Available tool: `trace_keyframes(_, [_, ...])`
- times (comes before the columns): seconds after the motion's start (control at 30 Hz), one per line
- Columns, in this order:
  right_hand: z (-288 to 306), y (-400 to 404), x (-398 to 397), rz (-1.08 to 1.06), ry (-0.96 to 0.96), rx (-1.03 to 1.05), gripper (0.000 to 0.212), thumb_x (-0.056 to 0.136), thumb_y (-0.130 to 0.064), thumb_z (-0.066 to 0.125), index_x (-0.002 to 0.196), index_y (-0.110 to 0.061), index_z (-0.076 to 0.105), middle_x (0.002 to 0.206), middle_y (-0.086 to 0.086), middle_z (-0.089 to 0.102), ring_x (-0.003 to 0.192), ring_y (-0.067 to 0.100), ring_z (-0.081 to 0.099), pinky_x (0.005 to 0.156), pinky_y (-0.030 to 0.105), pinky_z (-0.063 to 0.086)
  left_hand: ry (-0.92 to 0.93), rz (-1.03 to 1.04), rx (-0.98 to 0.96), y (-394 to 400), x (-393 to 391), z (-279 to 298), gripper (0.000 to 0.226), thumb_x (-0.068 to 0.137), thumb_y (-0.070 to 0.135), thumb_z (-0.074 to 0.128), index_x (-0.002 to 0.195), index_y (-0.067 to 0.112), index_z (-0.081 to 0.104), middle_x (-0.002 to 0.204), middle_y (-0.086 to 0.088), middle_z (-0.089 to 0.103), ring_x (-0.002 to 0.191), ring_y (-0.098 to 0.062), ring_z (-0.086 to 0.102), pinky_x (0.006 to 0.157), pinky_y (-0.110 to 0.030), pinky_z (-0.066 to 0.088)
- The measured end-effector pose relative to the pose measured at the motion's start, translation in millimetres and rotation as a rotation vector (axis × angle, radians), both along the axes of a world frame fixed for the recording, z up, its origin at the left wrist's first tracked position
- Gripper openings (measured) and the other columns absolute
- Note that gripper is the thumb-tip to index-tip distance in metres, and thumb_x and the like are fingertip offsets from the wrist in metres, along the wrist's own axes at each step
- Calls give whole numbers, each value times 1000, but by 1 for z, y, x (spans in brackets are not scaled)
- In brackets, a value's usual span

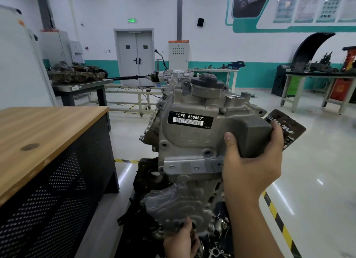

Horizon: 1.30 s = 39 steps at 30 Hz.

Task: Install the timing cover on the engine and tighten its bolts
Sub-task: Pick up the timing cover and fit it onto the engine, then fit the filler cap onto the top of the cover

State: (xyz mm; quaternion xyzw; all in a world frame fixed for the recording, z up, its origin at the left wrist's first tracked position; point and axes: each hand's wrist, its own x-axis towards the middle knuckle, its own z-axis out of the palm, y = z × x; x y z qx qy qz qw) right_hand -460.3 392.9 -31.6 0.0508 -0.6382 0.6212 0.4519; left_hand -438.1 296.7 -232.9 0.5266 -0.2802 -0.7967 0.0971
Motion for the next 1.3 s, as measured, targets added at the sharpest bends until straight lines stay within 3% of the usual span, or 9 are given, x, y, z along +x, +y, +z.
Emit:
trace_keyframes(0.2, [7,0,7,-43,-66,41,84,72,-50,80,145,-32,44,134,-4,61,120,25,55,100,56,49,68,32,30,12,22,10,28,81,6,85,88,-10,62,75,-21,67,60,-31,62,56,-42,56])
trace_keyframes(0.4, [10,1,11,-34,-86,65,85,75,-41,83,148,-24,44,143,-2,56,128,26,50,106,56,44,56,108,-12,14,23,3,29,78,6,87,90,-7,64,71,-20,69,53,-27,62,52,-34,57])
trace_keyframes(0.53, [13,0,16,-52,-84,116,95,75,-37,84,155,-19,37,156,4,43,138,28,42,111,50,35,63,141,-37,15,21,-1,29,78,8,87,89,-5,63,74,-21,70,55,-27,62,54,-35,57])
trace_keyframes(0.8, [16,2,25,-24,-22,137,98,75,-34,86,157,-21,34,162,5,36,145,27,36,116,57,36,93,159,-19,20,24,4,27,80,5,85,87,-3,61,72,-20,67,58,-27,60,60,-38,57])
trace_keyframes(0.87, [17,2,26,-17,18,125,94,75,-33,87,154,-22,37,160,6,37,145,25,36,117,51,37,87,145,-16,18,25,9,26,80,3,84,84,-3,59,68,-19,65,58,-27,58,64,-41,56])
trace_keyframes(1.0, [18,-2,36,35,33,89,87,75,-30,88,149,-18,44,159,9,37,144,18,31,113,11,26,85,97,-53,21,31,20,25,83,2,82,78,-3,57,42,-12,59,56,-25,53,58,-38,50])
trace_keyframes(1.1, [23,-11,53,26,191,61,74,77,-20,88,139,-5,50,154,24,38,143,34,37,115,30,39,23,47,-144,20,38,25,28,86,15,81,86,-7,64,68,-17,65,62,-29,58,67,-43,54])
trace_keyframes(1.2, [24,-39,76,152,429,24,54,83,-14,81,126,2,53,142,33,45,137,39,45,111,52,44,-72,-13,-374,1,56,43,36,96,27,68,106,-7,68,102,-23,71,93,-36,69,75,-38,52])
trace_keyframes(1.3, [14,-82,110,445,371,26,38,88,-25,72,119,-7,59,130,9,58,127,29,55,107,38,45,-2,-22,-626,-40,90,85,23,97,19,62,105,-1,71,101,-16,74,85,-27,67,61,-24,44])
